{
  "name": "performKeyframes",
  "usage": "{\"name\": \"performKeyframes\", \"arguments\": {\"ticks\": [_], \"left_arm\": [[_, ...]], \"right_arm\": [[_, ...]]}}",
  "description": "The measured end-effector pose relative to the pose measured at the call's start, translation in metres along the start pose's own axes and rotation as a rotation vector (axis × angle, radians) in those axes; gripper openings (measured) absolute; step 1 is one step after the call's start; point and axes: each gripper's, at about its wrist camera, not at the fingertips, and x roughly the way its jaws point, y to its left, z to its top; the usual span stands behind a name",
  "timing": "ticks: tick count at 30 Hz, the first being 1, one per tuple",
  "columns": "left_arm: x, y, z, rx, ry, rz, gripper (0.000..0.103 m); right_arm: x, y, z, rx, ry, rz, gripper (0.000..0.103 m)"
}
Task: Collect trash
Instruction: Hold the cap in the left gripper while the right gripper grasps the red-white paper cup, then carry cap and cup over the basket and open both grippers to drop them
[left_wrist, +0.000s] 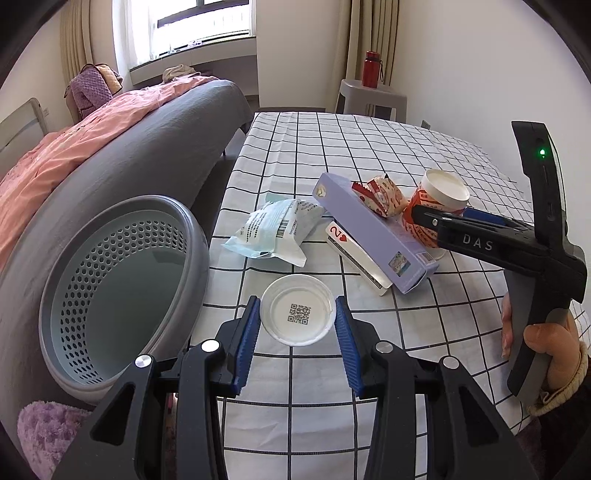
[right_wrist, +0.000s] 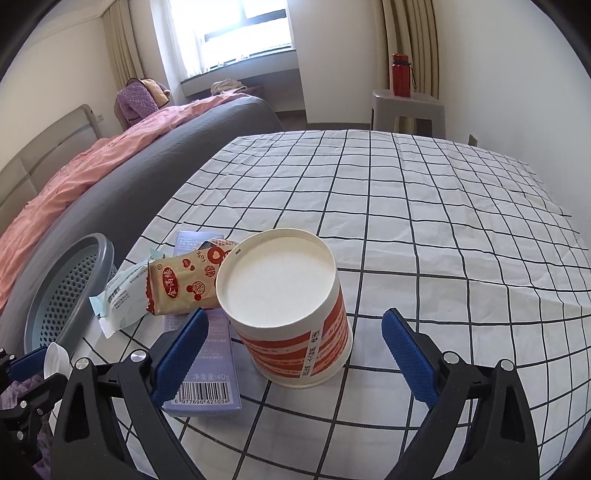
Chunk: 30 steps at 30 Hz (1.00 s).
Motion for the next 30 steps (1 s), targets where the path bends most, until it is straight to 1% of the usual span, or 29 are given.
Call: {"name": "performKeyframes", "arguments": {"ticks": [1,2,3,4,5,6,12,17,22,30], "left_arm": [[0.0,0.0,0.0,0.0,0.001,0.0,0.04],[0.001,-0.001,0.0,0.002,0.002,0.001,0.04],[0.001,-0.002,0.0,0.003,0.002,0.002,0.04],[0.001,-0.002,-0.001,0.005,0.002,0.002,0.04],[0.0,-0.002,-0.001,0.006,0.002,0.003,0.04],[0.0,-0.002,-0.001,0.007,0.003,0.004,0.04],[-0.005,0.0,-0.002,0.0,-0.006,0.001,0.04],[-0.013,0.005,-0.002,-0.012,-0.021,-0.013,0.04],[-0.019,0.014,-0.004,-0.028,-0.029,-0.02,0.04],[-0.02,0.037,-0.014,-0.06,-0.03,-0.035,0.04]], "right_arm": [[0.002,0.0,0.0,-0.002,0.005,-0.005,0.088],[0.003,0.0,0.0,-0.004,0.009,-0.01,0.083],[0.004,-0.001,0.0,-0.005,0.012,-0.012,0.076],[0.005,-0.001,0.0,-0.006,0.015,-0.014,0.072],[0.005,-0.002,-0.001,-0.005,0.016,-0.013,0.064],[0.004,-0.002,-0.001,-0.004,0.016,-0.013,0.062],[-0.013,-0.007,-0.007,0.023,-0.011,-0.018,0.062],[-0.037,-0.008,-0.016,0.041,-0.033,-0.052,0.062],[-0.059,-0.009,-0.031,0.081,-0.046,-0.079,0.062],[-0.089,0.001,-0.058,0.142,-0.04,-0.092,0.062]]}}
